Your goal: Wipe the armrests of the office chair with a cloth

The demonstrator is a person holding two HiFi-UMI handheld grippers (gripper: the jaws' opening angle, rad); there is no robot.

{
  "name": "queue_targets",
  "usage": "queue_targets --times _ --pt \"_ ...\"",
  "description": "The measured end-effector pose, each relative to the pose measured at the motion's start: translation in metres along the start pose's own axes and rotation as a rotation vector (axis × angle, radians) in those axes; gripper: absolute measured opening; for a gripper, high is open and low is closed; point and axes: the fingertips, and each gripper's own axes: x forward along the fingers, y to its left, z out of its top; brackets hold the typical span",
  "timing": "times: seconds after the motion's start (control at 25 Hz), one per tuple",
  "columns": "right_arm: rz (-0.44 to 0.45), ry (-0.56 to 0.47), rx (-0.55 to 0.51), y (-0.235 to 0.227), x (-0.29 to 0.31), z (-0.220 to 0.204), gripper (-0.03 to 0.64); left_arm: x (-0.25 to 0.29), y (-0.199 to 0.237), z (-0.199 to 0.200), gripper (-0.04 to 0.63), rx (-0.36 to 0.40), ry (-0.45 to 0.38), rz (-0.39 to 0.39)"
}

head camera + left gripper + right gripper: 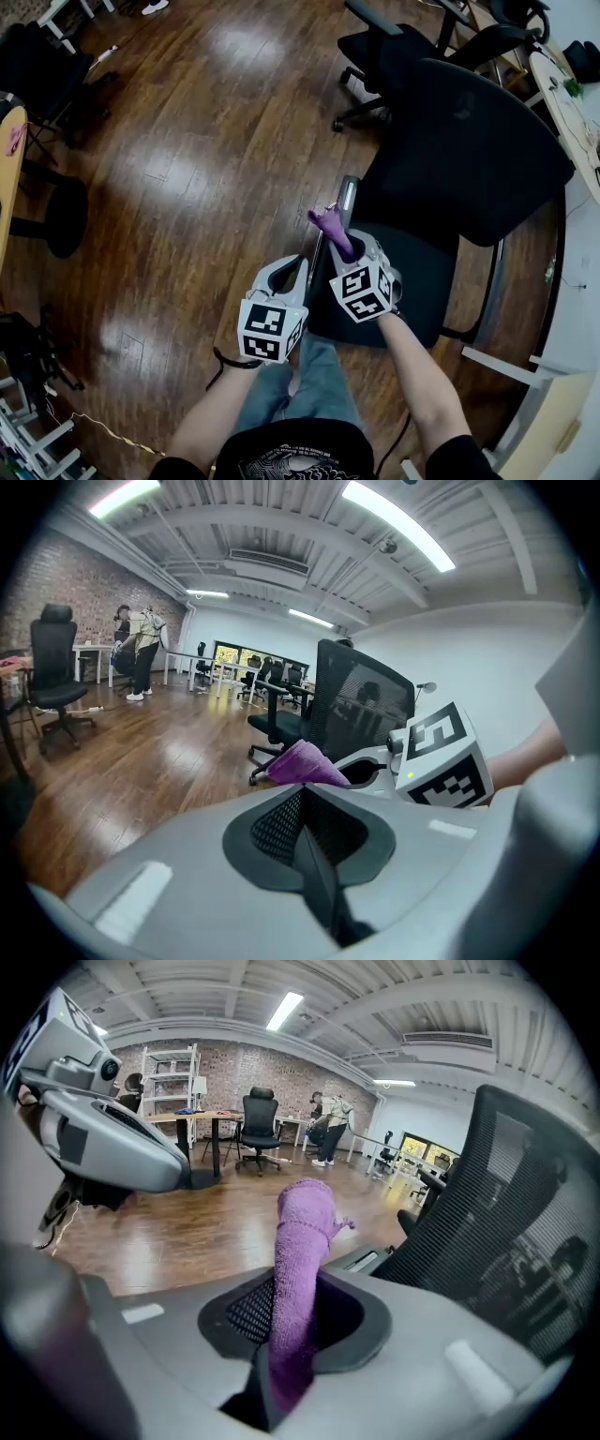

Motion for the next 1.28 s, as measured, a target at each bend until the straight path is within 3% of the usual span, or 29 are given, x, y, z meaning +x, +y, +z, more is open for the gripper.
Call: queue_targets --times 0.68,1.28 --pt "-0.111 -0.048 0.151 0.092 -0.061 -0.034 0.075 -0.042 -0.017 -0.048 0.005 0.066 0.028 -0.113" --pt "-0.243 -0.205 0.318 0.169 -0.092 -0.076 0.075 -0.068 -0.033 -0.095 0.005 0.095 0.024 -0.116"
